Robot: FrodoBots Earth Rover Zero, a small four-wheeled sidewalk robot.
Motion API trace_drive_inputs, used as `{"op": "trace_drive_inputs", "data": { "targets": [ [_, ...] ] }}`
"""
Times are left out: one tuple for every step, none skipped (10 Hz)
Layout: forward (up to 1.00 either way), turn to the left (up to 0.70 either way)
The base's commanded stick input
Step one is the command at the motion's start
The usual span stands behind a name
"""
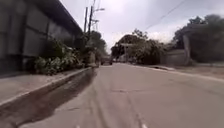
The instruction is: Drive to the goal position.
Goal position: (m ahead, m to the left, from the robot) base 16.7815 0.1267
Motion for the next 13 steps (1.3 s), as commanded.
{"op": "trace_drive_inputs", "data": {
  "targets": [
    [1.00,-0.33],
    [1.00,-0.33],
    [1.00,-0.32],
    [1.00,-0.30],
    [1.00,-0.21],
    [1.00,-0.02],
    [1.00,0.00],
    [1.00,0.00],
    [1.00,0.00],
    [1.00,0.00],
    [1.00,0.00],
    [1.00,0.00],
    [1.00,0.00]
  ]
}}
